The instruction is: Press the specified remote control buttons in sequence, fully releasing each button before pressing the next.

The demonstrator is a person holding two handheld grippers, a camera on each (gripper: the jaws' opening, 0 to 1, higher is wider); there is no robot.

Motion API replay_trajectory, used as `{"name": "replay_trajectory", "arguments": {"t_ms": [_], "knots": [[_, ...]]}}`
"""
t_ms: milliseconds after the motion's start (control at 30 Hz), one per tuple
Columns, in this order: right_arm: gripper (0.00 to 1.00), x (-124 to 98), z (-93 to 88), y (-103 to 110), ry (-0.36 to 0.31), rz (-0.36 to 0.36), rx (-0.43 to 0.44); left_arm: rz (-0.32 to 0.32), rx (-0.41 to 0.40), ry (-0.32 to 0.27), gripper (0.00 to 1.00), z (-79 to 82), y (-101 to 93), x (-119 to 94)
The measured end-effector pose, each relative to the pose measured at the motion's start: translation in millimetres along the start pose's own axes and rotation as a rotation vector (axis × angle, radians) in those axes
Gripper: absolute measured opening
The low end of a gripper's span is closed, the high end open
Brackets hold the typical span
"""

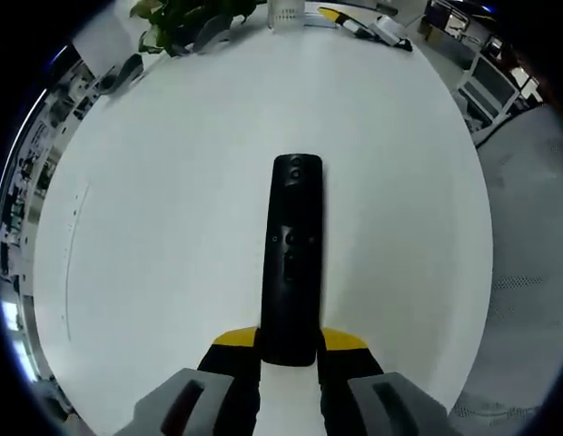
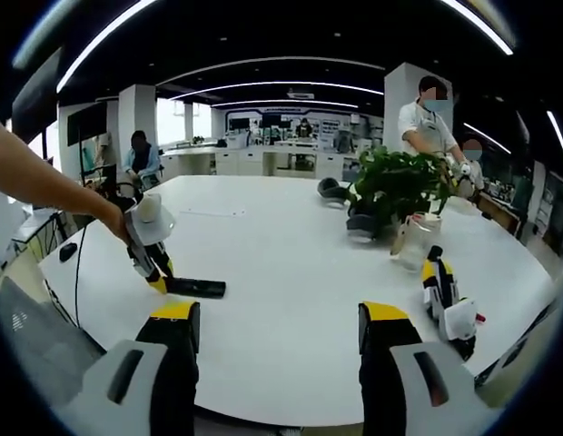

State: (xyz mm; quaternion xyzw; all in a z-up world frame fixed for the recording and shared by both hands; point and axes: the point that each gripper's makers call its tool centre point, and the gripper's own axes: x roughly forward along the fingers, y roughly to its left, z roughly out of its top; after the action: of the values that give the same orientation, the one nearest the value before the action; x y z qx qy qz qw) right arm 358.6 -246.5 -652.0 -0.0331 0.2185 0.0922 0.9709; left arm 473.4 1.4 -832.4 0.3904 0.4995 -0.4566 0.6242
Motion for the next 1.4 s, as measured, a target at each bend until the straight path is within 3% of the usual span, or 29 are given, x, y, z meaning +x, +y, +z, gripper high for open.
{"name": "replay_trajectory", "arguments": {"t_ms": [800, 967, 1233, 1333, 1400], "knots": [[0.73, 2, -1.4, 11, 0.013, 0.074, 0.02, 0.002, -0.004, -0.025, 0.23, -5.9, -55.4, -2], [0.75, -1, 7.6, 14, -0.027, 0.136, 0.123, 0.003, -0.006, -0.031, 0.23, -7.7, -68.5, -3], [0.74, -1, 15.5, 15, -0.046, 0.198, 0.214, 0.006, -0.025, -0.054, 0.23, -9.1, -80.8, -4], [0.71, 3, 25.1, 11, -0.067, 0.211, 0.228, 0.007, -0.024, -0.059, 0.23, -8.9, -86.7, -3], [0.69, 11, 38.1, 14, -0.083, 0.256, 0.289, 0.007, -0.025, -0.06, 0.23, -8.8, -91.0, -3]]}}
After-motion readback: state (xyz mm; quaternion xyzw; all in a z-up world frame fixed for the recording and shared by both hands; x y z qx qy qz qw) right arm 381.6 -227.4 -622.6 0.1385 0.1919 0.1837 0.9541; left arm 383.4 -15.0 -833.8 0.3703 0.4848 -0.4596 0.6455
